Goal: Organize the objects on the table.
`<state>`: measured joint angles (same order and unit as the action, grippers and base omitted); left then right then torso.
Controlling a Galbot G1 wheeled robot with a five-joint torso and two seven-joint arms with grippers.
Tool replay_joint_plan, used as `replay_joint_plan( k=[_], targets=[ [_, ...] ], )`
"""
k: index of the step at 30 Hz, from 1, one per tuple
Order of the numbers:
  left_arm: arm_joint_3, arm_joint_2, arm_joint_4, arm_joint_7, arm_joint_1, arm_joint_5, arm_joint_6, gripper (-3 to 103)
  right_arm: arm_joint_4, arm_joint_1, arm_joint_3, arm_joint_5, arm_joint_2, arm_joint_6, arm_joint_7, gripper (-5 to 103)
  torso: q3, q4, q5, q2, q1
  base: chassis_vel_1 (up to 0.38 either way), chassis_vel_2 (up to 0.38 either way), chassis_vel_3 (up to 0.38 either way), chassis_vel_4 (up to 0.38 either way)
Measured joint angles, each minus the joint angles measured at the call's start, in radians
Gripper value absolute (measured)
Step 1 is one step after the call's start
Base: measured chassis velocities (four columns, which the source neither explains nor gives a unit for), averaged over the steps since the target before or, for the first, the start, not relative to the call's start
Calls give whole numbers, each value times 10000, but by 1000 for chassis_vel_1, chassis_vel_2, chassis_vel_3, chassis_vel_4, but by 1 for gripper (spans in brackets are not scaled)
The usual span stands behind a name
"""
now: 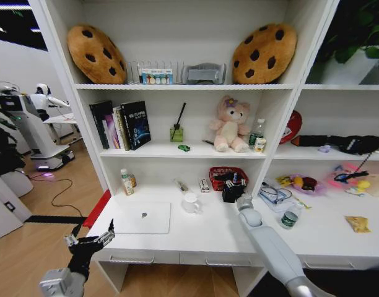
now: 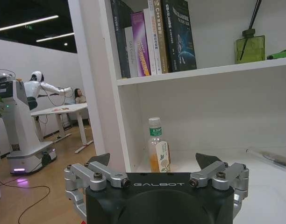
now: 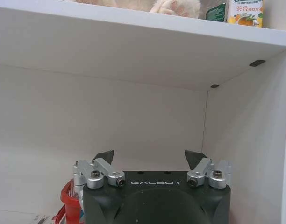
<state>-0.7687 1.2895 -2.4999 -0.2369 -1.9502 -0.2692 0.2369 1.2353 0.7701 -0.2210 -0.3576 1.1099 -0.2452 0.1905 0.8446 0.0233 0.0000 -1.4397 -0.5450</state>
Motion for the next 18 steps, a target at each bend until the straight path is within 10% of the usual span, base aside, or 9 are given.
replay_joint_plan(
  k=[12, 18],
  targets=[
    [0, 0, 0, 0, 0, 0, -1, 100, 2807, 1737, -1012, -1424, -1035, 1069, -560, 100, 0, 2, 1, 0, 0, 0, 0, 0, 0],
    [0, 0, 0, 0, 0, 0, 0, 100, 6450, 4557, -2561, -2951, -1813, 3767, 156, 100, -2, 1, 0, -1, 1, 0, 0, 0, 0]
  ],
)
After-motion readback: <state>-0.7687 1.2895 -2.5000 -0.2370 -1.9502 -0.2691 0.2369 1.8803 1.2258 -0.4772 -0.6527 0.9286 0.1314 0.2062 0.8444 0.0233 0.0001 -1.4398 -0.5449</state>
